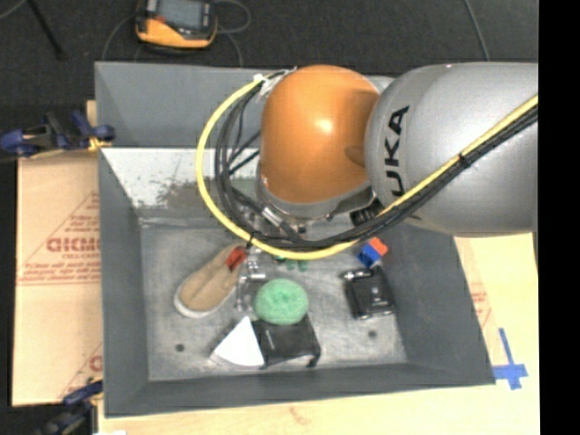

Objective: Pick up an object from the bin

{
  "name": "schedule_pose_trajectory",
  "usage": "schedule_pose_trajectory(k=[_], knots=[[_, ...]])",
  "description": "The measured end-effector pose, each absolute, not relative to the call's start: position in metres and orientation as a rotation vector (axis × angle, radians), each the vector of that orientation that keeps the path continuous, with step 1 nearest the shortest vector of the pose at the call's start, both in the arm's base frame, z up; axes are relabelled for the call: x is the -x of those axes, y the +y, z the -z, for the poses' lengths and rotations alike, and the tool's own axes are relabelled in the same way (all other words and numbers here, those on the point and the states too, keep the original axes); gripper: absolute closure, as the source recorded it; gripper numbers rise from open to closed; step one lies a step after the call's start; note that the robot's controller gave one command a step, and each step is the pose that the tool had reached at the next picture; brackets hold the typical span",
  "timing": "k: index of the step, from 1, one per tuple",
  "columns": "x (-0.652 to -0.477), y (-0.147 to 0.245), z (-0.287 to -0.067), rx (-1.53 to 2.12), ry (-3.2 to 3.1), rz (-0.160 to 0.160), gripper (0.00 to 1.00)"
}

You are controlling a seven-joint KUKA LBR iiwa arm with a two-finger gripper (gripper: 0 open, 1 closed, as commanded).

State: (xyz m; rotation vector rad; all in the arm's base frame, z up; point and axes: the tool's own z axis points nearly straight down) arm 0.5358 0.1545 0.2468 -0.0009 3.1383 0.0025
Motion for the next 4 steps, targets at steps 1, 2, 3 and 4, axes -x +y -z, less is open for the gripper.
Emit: schedule_pose_trajectory(k=[1, 2, 3, 4], knots=[[-0.541, 0.152, -0.205, 0.007, 3.13, -0.006, 0.0], [-0.562, 0.152, -0.145, 0.012, 3.134, -0.005, 0.0], [-0.575, 0.16, -0.079, 0.216, 3.112, 0.0, 1.0], [-0.575, 0.16, -0.079, 0.214, 3.112, -0.001, 1.0]])
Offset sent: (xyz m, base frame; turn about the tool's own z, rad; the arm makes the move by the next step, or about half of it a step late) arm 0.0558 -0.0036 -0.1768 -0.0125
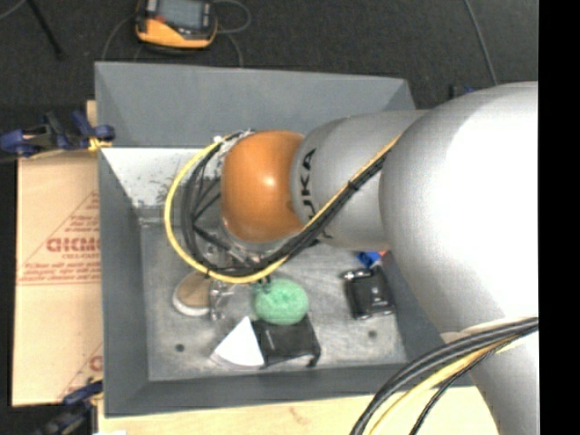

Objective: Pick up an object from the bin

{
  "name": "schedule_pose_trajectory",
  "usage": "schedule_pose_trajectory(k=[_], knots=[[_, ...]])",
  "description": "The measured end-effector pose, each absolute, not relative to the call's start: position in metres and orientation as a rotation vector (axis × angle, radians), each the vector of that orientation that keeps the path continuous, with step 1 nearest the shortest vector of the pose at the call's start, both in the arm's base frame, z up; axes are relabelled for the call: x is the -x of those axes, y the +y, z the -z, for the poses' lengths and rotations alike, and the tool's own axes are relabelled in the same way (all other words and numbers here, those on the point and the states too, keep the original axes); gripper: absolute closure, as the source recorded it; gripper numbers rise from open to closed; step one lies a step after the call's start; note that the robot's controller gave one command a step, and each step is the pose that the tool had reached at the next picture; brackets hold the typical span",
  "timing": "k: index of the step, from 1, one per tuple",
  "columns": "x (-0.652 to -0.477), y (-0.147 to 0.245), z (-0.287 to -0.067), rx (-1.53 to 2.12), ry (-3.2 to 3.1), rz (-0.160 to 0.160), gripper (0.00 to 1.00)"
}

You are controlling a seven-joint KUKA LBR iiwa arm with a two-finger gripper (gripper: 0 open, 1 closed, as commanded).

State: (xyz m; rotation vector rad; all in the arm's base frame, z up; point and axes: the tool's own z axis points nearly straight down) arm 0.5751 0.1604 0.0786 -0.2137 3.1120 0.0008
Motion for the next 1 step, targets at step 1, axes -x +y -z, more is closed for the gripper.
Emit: schedule_pose_trajectory(k=[1], knots=[[-0.5827, 0.1619, -0.2394, 0.322, 3.115, -0.001, 1.0]])
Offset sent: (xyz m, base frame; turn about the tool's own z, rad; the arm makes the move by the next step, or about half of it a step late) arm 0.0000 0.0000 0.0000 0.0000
